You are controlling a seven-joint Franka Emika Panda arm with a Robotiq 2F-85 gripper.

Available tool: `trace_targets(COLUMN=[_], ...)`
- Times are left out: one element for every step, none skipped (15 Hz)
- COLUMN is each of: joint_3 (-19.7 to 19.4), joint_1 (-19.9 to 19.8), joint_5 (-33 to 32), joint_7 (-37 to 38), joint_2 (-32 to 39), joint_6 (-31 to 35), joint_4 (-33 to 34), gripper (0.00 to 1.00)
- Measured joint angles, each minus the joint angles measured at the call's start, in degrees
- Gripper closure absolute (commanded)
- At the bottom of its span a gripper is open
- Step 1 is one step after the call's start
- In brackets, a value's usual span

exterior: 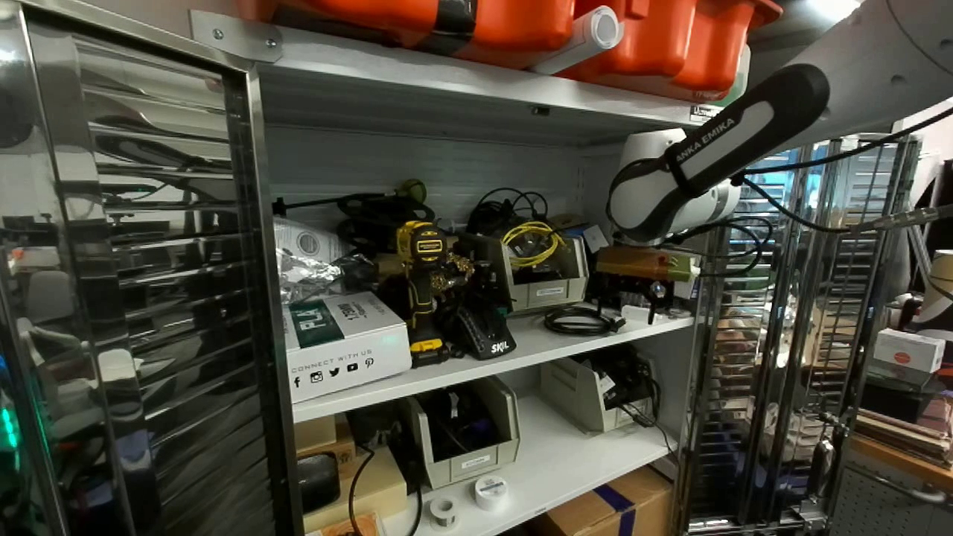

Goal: Put the black cable inside the compartment.

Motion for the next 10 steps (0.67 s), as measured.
trace_targets(joint_3=[0.0,0.0,0.0,-0.1,-0.2,-0.4,-0.6,-0.9,-1.1,-1.4], joint_1=[0.2,0.5,0.7,1.1,1.4,1.9,2.3,2.6,2.9,3.1], joint_5=[0.2,0.2,0.2,0.2,0.2,0.1,0.1,0.0,-0.2,-0.3], joint_7=[0.1,0.3,0.4,0.4,0.6,0.7,0.7,0.7,0.7,0.7], joint_2=[1.3,2.5,3.6,4.5,5.3,6.0,6.5,7.1,7.6,8.1], joint_6=[0.0,0.0,-0.2,-0.2,-0.3,-0.4,-0.6,-0.9,-1.4,-1.8], joint_4=[1.3,2.5,3.6,4.6,5.4,6.1,6.7,7.3,7.9,8.3], gripper=[0.0,0.0,0.0,0.0,0.0,0.0,0.0,0.0,0.13,0.2])
